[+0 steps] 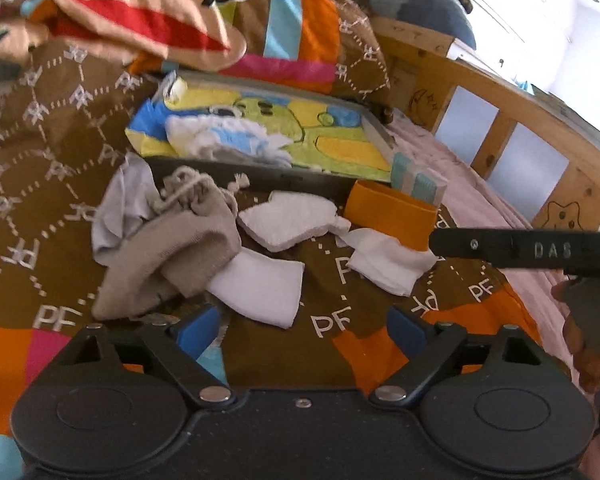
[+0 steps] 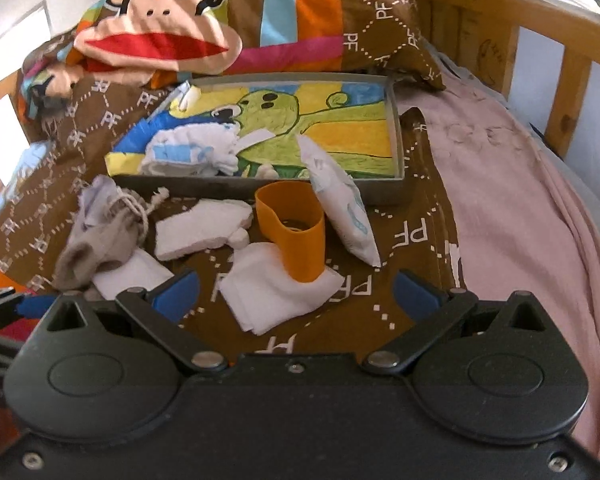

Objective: Organize soft objects
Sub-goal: 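Grasp a white cloth with the left gripper while the right gripper grasps another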

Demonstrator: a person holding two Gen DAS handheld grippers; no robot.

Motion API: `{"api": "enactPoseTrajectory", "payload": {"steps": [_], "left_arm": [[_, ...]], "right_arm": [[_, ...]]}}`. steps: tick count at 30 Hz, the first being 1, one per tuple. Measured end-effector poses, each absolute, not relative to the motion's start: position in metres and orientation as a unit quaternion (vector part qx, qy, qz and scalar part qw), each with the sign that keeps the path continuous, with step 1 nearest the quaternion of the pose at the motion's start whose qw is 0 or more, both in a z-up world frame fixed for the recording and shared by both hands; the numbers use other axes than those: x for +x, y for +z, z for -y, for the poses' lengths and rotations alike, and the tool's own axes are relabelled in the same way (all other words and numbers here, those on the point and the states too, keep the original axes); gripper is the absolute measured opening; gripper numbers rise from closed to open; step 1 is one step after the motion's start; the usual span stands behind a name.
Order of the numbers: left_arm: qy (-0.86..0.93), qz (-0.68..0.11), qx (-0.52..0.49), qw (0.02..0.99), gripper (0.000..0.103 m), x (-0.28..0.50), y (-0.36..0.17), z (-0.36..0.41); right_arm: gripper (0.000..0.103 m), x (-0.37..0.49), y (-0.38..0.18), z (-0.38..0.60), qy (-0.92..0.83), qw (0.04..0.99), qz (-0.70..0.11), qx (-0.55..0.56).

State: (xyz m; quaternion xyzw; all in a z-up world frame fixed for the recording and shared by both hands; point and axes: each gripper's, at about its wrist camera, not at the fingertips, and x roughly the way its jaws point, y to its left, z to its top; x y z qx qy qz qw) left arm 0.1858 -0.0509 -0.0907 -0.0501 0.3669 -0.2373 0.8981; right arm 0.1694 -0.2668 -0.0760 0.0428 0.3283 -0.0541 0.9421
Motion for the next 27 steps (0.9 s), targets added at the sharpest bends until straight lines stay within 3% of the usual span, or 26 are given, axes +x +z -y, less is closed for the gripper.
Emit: {"api": "enactPoseTrajectory", "payload": {"steps": [4, 8, 11, 14, 19, 25, 27], "left_arm": [[-0.233, -0.386, -0.087, 0.888, 0.083, 0.203, -0.102, 0.049], [-0.211, -0.408, -0.131, 0.879, 0.079, 0.218, -0.113, 0.046], [-0.182, -0.418, -0.157, 0.876, 0.071, 0.227, -0.118, 0.046], [-0.151, -0.422, -0.183, 0.875, 0.060, 0.235, -0.119, 0.047], [-0.114, -0.425, -0.194, 0.877, 0.028, 0.244, -0.122, 0.048], [-0.116, -0.423, -0.185, 0.879, 0.013, 0.244, -0.123, 0.052], [-0.117, -0.423, -0.184, 0.880, 0.009, 0.244, -0.123, 0.053]], "right_arm": [[0.096, 0.184, -0.088, 0.275, -0.061, 0.938, -0.339, 0.041], [0.078, 0.193, -0.102, 0.281, -0.059, 0.930, -0.360, 0.051], [0.073, 0.201, -0.112, 0.278, -0.052, 0.927, -0.369, 0.044], [0.068, 0.208, -0.120, 0.274, -0.046, 0.926, -0.373, 0.040], [0.065, 0.217, -0.127, 0.264, -0.032, 0.926, -0.374, 0.031], [0.050, 0.222, -0.132, 0.252, -0.024, 0.928, -0.372, 0.019], [0.041, 0.222, -0.133, 0.249, -0.023, 0.929, -0.370, 0.015]]}}
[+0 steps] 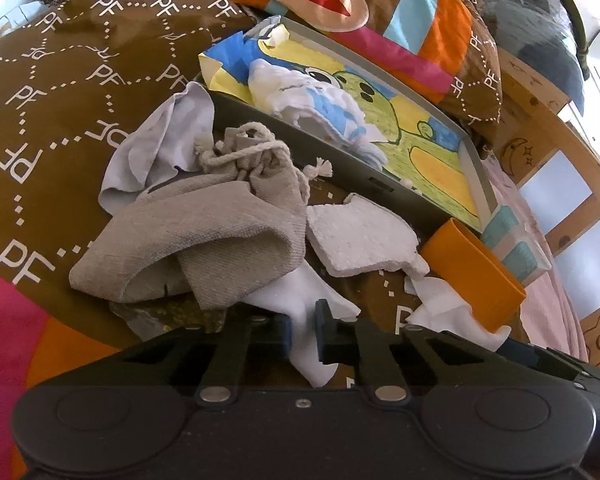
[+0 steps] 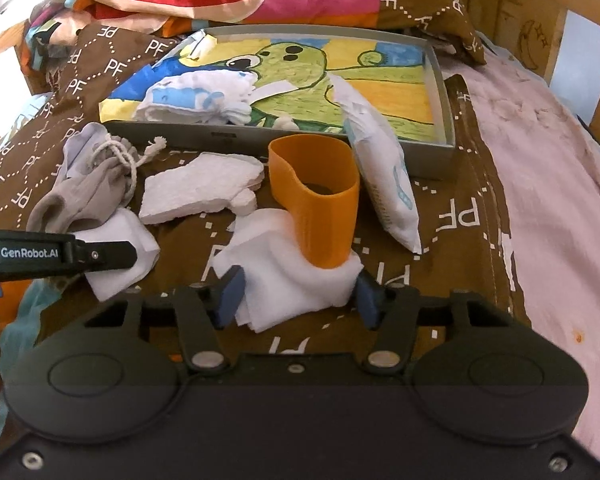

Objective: Organize soft objects
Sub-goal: 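Grasp a white cloth with the left gripper while the right gripper grasps another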

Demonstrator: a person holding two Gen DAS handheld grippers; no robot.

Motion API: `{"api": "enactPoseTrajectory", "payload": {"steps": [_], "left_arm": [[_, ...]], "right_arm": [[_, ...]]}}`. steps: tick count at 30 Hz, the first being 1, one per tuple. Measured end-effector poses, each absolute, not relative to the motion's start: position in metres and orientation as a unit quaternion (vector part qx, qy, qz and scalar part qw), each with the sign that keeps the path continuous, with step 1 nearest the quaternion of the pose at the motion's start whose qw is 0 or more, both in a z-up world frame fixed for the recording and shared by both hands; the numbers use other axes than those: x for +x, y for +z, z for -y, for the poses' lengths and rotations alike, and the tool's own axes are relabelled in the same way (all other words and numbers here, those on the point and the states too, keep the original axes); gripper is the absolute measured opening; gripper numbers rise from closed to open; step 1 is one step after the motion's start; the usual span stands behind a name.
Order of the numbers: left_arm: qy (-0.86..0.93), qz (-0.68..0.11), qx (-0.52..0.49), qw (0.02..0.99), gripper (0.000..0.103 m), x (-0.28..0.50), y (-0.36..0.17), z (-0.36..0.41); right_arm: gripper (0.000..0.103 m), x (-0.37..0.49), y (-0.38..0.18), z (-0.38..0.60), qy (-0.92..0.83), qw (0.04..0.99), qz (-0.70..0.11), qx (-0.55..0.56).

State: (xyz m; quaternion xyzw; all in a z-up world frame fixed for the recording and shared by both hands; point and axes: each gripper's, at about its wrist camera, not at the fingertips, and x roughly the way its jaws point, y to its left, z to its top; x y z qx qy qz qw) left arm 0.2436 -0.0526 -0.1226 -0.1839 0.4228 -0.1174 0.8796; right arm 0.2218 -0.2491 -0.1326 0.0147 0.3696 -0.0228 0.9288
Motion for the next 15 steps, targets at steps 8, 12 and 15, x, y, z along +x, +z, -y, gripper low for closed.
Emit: {"api": "enactPoseTrajectory", "payload": {"steps": [8, 12, 15], "left_arm": [[-0.130, -0.420, -0.170, 0.882, 0.004, 0.237, -0.122, 0.055], [-0.138, -0.419, -0.161, 0.883, 0.004, 0.231, -0.119, 0.055], [-0.148, -0.418, -0.144, 0.885, 0.004, 0.226, -0.117, 0.058]], "right_arm": [[0.019, 0.216, -0.132, 0.243, -0.005, 0.929, -0.369, 0.011], [0.013, 0.214, -0.130, 0.244, -0.006, 0.927, -0.374, 0.016], [0.010, 0.210, -0.127, 0.243, -0.008, 0.926, -0.378, 0.017]]}}
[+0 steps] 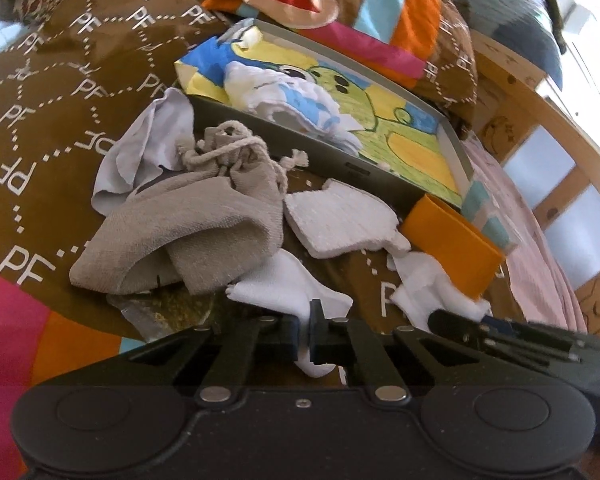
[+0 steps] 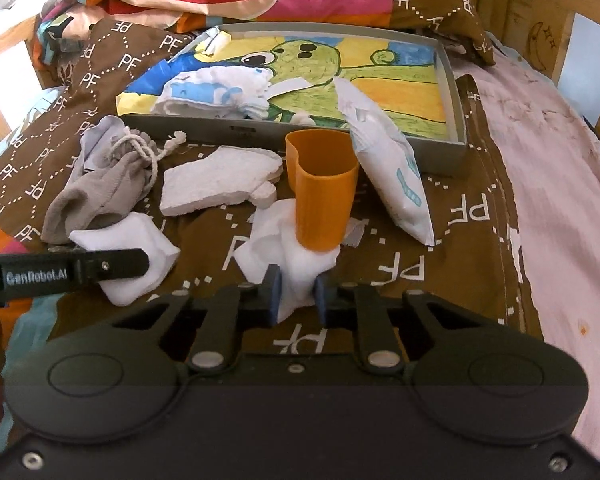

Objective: Organize soft objects
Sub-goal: 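Grasp a white cloth with the left gripper while the right gripper grasps another, then lift the white cloth over the grey tray with the left gripper while the right gripper carries its cloth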

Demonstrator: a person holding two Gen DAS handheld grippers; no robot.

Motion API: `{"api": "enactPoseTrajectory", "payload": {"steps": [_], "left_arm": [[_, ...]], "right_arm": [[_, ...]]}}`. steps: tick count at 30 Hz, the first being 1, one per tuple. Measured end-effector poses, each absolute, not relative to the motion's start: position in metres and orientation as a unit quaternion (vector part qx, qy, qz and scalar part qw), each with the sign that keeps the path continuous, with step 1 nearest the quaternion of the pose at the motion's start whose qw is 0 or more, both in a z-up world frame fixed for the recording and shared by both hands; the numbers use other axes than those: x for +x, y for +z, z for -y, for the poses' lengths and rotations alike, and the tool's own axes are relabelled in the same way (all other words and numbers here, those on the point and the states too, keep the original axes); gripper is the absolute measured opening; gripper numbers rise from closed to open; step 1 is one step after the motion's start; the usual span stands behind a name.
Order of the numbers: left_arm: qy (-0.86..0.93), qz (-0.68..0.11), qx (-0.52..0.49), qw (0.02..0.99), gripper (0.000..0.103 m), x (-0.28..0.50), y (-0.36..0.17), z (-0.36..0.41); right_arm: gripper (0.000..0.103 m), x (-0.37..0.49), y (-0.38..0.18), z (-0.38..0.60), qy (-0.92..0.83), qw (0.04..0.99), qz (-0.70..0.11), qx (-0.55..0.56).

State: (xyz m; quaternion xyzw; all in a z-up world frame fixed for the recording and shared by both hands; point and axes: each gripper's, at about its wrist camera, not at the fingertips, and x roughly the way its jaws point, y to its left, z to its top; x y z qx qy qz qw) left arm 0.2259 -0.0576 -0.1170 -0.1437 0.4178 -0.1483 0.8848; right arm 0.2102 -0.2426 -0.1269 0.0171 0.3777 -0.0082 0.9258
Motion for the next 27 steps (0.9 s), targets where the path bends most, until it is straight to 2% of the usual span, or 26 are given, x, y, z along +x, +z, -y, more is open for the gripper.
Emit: {"api": "enactPoseTrajectory", "payload": {"steps": [10, 27], "left_arm": [[-0.179, -0.420, -0.106, 0.883, 0.004, 0.204, -0.106, 0.063], [-0.192, -0.376, -0.077, 0.903, 0.003, 0.167, -0.070, 0.059]], "right_arm": [[0.006, 0.195, -0.115, 0.238, 0.005, 0.926, -0.376, 0.031], [0.005, 0.143, -0.070, 0.221, 0.013, 0.949, -0.312, 0.035]]}}
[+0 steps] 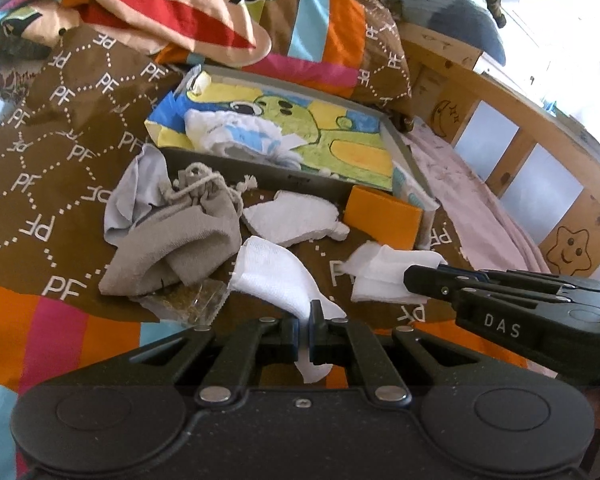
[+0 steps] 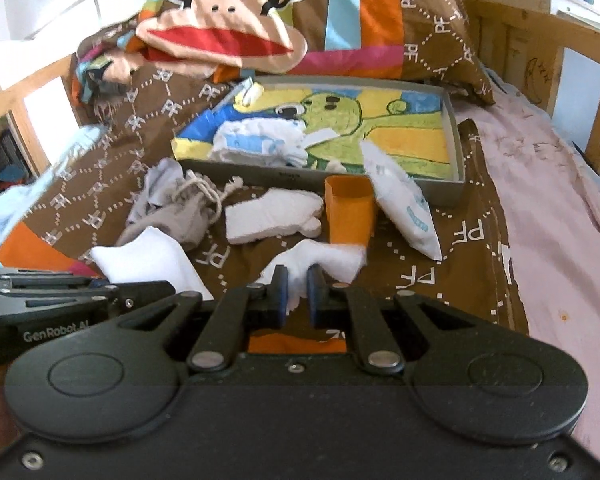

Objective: Organize soft objects
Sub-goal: 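Lift the white cloth over the grey tray with the left gripper while the right gripper carries its cloth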

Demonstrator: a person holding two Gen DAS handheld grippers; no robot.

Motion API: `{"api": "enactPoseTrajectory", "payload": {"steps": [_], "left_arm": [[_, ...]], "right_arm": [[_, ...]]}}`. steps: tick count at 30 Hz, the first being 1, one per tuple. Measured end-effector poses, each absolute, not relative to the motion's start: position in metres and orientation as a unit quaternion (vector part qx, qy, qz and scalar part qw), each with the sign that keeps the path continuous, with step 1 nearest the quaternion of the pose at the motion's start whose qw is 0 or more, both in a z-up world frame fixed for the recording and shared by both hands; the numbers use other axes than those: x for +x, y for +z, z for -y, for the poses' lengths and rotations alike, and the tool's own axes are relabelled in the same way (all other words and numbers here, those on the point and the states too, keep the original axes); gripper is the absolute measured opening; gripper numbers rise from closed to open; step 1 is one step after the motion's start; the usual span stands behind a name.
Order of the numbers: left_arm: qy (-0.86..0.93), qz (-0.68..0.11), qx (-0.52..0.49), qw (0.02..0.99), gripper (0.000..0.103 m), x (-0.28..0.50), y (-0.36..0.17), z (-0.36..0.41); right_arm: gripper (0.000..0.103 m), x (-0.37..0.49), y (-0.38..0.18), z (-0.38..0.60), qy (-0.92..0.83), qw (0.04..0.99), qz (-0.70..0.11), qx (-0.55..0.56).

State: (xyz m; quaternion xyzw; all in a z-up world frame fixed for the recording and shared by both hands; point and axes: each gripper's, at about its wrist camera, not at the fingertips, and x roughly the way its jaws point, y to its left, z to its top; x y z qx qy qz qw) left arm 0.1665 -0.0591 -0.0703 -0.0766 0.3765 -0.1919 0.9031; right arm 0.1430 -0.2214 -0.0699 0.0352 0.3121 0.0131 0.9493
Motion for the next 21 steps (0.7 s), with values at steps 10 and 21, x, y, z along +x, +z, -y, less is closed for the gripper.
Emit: {"api": "enactPoseTrajectory", "payload": {"steps": [10, 21], "left_arm": [[-0.201, -0.353, -0.068, 0.911, 0.003, 0.147, -0.053, 0.055], [-0.208, -0.327, -0.062, 0.920, 0.003, 0.131, -0.034, 0.053]], "right_arm": [[0.005, 0.094, -0.044, 0.217, 0.006, 0.964, -0.258, 0.055], [0.005, 0.051, -0.027, 0.227, -0.005, 0.976, -0.203, 0.081]]}}
